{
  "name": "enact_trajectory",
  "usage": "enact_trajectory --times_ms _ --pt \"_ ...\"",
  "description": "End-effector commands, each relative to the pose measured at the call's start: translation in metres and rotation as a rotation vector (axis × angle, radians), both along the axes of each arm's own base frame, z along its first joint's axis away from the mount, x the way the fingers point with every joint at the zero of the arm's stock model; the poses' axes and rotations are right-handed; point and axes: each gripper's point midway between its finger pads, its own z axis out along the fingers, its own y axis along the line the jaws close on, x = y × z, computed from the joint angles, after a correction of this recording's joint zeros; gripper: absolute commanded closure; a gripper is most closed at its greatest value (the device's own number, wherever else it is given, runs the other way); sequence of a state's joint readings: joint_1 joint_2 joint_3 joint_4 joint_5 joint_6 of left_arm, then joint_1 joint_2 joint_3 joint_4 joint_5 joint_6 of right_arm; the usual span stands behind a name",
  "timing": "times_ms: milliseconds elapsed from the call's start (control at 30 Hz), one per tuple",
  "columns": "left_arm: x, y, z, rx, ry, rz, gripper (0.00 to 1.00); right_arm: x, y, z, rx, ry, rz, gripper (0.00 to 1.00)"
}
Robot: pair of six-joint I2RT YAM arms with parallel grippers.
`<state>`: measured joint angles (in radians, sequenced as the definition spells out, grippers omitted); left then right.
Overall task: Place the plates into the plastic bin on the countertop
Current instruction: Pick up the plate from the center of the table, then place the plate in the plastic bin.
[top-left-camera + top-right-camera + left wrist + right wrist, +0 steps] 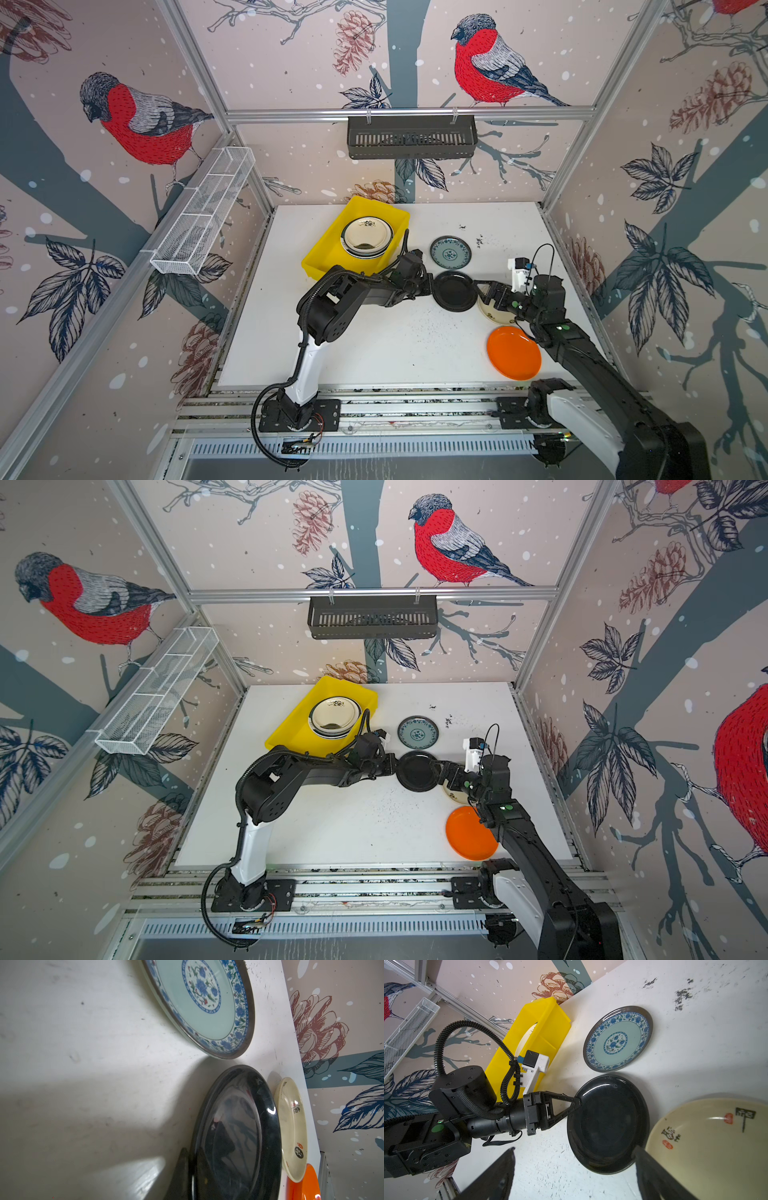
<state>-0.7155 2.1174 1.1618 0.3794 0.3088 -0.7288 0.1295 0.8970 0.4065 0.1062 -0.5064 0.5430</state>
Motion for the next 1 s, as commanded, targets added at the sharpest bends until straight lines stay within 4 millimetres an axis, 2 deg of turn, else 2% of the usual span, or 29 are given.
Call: enact_trajectory --times_ms 0,100,333,433,600,833,967 --pt "-0.002 0.006 -0.007 0.046 0.009 0.006 0.91 0.001 -0.001 0.002 -0.005 -0.015 0.001 0.1" --pt "-0.002 0.004 -0.005 0.04 0.007 0.0 0.98 0.001 0.0 0.001 -0.002 -0.012 0.002 0.1" --pt "0.003 0.002 0.014 0.033 -0.017 -0.004 1.0 0.003 0.0 0.003 0.003 -0.012 0.002 0.11" --pt "0.007 0.002 0.03 0.027 -0.042 -0.007 1.0 0.003 0.001 0.004 0.007 -0.015 0.006 0.1" --pt "0.017 0.011 0.068 -0.013 -0.097 0.002 1.0 0.003 0.002 0.009 0.025 -0.018 0.008 0.11" --pt "0.039 0.045 0.114 -0.056 -0.145 0.054 1.0 0.007 0.004 0.023 0.051 -0.043 0.012 0.1" --pt "0.061 0.084 0.142 -0.054 -0.192 0.132 1.0 0.007 0.004 0.034 0.063 -0.072 0.005 0.1"
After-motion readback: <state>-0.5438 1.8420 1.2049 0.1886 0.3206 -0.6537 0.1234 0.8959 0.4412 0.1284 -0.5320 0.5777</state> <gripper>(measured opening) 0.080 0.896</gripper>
